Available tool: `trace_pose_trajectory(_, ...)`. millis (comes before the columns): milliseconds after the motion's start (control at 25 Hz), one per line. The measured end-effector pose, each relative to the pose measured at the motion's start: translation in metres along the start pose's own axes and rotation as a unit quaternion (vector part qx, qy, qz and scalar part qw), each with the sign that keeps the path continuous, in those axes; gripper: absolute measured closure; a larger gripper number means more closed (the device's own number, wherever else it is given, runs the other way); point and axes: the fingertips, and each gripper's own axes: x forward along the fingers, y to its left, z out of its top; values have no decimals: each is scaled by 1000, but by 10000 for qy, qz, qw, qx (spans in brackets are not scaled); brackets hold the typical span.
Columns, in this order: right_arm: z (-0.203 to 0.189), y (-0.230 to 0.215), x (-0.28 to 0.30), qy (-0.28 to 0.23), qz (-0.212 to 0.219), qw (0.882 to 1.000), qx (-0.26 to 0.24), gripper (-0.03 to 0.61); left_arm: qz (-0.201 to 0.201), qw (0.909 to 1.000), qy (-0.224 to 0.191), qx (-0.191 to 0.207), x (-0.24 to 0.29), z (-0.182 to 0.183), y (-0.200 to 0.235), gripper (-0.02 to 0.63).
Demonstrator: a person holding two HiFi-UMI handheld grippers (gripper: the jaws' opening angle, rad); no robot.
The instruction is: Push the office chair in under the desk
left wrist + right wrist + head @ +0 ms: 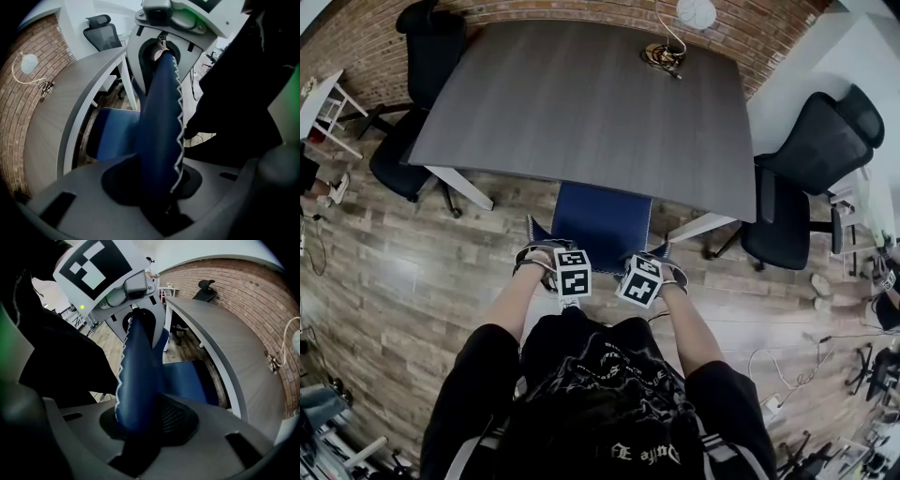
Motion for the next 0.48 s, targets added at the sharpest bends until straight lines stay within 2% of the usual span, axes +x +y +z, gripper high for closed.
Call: trace_pose_trajectory(480, 1, -20, 1, 96, 24, 9999, 56, 477, -55, 10000, -18, 49, 1, 1, 21, 492)
